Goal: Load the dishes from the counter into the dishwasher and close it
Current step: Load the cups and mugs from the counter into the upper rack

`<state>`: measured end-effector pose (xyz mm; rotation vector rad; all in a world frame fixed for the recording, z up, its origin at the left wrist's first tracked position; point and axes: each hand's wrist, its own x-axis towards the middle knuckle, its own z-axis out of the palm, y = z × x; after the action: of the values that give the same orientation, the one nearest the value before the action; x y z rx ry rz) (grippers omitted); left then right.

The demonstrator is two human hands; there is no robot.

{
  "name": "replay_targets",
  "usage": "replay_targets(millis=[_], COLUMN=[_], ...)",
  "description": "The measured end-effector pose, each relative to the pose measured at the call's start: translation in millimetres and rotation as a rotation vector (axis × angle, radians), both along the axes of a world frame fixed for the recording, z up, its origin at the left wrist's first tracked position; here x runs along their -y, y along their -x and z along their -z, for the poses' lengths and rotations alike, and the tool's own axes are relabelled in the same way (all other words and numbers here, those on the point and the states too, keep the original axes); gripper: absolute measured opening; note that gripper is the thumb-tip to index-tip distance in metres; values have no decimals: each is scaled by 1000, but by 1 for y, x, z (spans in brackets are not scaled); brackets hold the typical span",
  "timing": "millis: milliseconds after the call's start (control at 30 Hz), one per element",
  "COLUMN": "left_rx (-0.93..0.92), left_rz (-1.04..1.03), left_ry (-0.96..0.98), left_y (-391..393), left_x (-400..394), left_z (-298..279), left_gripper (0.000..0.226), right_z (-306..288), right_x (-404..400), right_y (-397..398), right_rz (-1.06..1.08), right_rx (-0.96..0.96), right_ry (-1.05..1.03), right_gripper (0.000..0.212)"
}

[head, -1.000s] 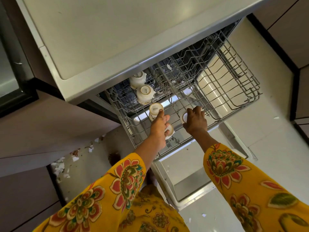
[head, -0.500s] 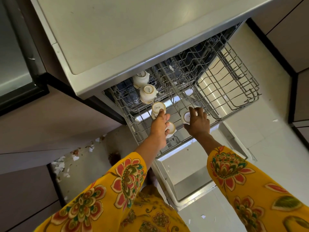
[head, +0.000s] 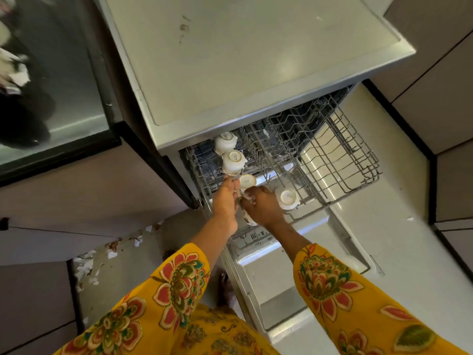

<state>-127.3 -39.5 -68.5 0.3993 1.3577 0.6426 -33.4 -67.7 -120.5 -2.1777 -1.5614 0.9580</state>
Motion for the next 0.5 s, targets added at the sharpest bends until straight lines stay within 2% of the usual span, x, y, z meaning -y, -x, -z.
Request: replay_targets(millis=[100, 267, 500], left_rx=[-13, -21, -78], left_rz=[-98, -287, -402], left_ry=[-35, -134, -412], left_y=[24, 69, 135], left_x=[2, 10, 4], left_z=[-11, -36, -87], left_gripper=[45, 41, 49], right_z=[-15, -47, -107], right_x=[0, -9, -30], right_y=[33, 85, 152], right_rz=[-48, -146, -274], right_rx=[-88, -187, -315], right_ry=[-35, -108, -290], right_gripper=[39, 16, 26])
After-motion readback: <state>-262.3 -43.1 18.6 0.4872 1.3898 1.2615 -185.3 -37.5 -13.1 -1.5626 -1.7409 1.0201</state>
